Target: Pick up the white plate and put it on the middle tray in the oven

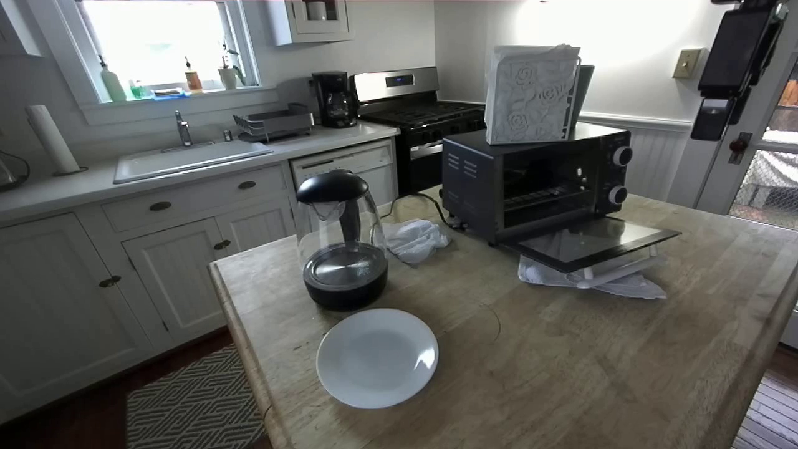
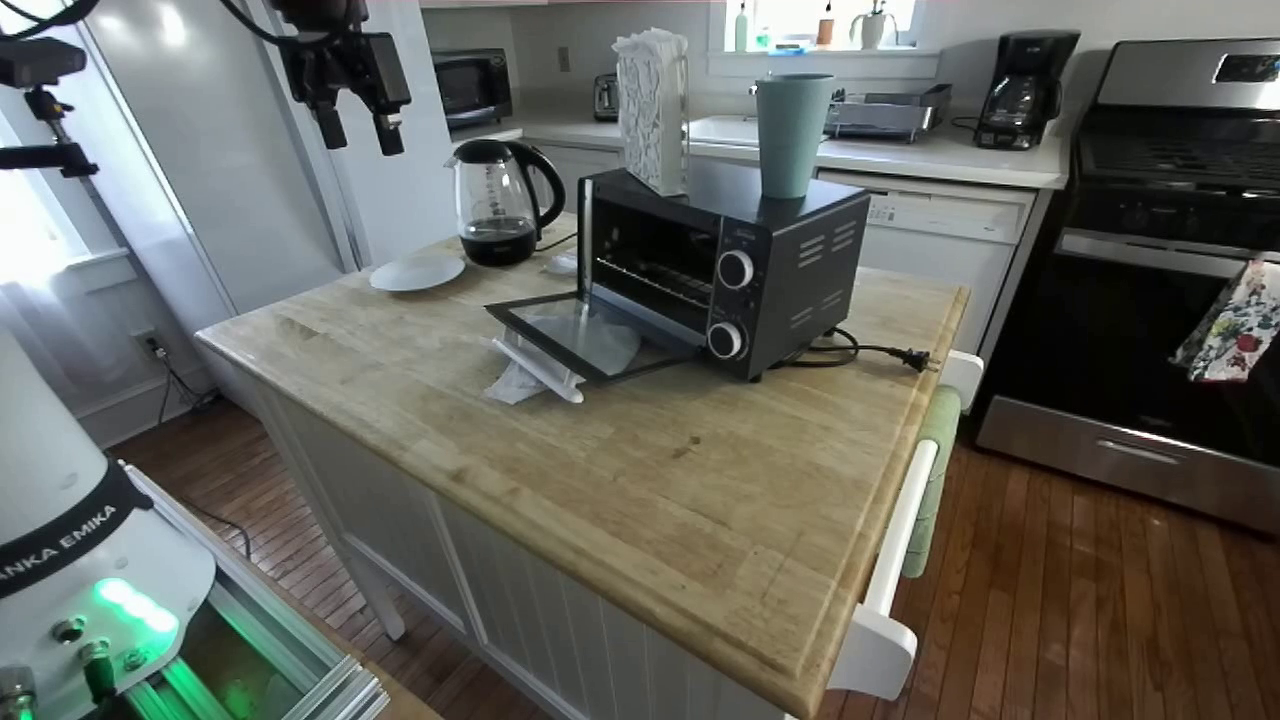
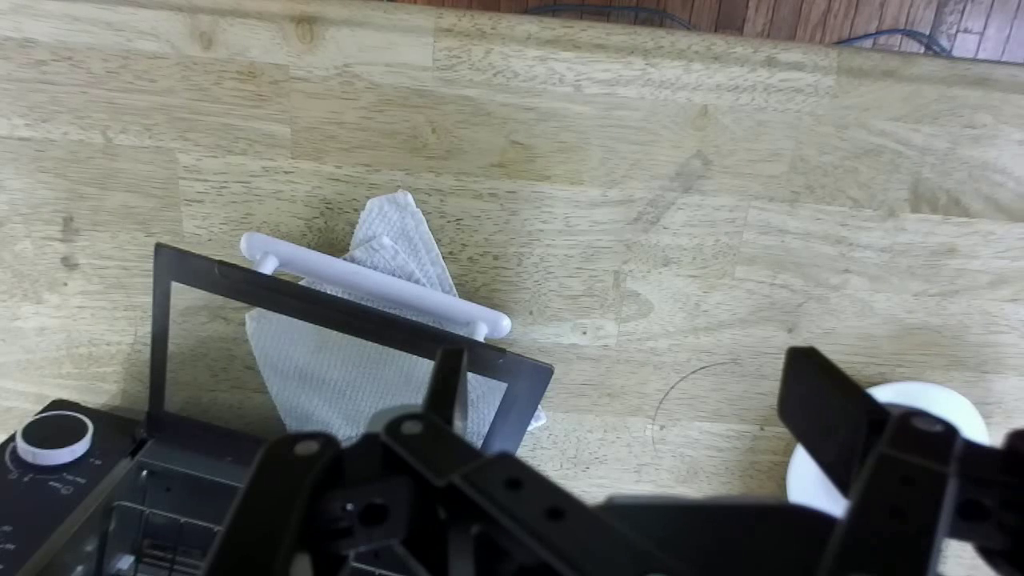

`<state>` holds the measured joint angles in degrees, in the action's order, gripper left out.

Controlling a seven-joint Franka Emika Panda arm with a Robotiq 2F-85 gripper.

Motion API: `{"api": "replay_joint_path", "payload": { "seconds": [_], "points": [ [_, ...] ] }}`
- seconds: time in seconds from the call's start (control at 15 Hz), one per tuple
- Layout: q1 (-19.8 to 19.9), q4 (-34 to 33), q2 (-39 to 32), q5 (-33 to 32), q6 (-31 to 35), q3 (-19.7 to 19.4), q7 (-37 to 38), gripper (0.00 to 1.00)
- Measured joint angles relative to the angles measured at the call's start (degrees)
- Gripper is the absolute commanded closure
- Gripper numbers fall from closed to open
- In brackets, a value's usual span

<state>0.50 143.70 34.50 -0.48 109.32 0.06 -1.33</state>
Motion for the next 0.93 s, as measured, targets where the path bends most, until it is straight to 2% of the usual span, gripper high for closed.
{"api": "replay_joint_path", "payload": {
  "seconds": [0.67,0.8,0.93],
  "points": [
    [-0.04,0.0,-0.1,0.11,0.07,0.0,0.0,0.0],
    [-0.92,-0.02,-1.25,1.72,0.36,0.0,-0.23,0.0],
    [-3.39,-0.06,-3.52,6.36,2.11,0.01,-0.92,0.0]
  ]
}}
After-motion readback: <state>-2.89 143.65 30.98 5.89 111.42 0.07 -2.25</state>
